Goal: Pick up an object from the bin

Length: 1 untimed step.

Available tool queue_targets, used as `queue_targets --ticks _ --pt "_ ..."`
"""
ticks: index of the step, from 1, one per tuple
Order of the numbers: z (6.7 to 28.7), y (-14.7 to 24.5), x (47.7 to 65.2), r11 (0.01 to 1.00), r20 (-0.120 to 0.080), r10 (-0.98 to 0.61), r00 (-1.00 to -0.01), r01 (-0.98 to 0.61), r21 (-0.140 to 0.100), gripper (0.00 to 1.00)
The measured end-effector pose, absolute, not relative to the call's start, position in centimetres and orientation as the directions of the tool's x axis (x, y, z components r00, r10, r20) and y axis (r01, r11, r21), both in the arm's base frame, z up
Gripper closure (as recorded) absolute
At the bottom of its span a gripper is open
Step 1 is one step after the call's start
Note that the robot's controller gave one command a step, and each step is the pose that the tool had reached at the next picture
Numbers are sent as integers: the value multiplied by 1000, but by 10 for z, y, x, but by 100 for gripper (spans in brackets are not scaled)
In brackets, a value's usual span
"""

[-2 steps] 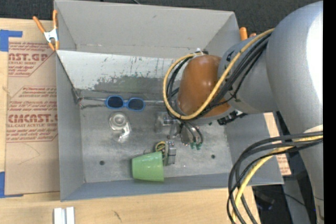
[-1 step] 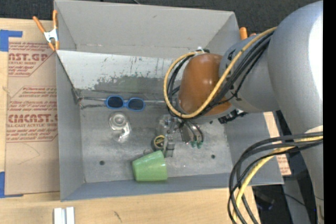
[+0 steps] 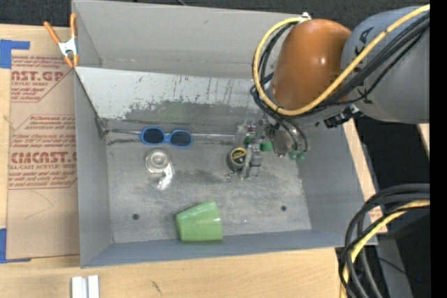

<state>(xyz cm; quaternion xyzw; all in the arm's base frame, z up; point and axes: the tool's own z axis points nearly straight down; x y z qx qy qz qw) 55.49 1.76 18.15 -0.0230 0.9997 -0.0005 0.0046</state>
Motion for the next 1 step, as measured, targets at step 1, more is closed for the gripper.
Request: queue_targets --ticks 1 --pt "270 19 580 999 -13 -36 -999 -36 0 100"
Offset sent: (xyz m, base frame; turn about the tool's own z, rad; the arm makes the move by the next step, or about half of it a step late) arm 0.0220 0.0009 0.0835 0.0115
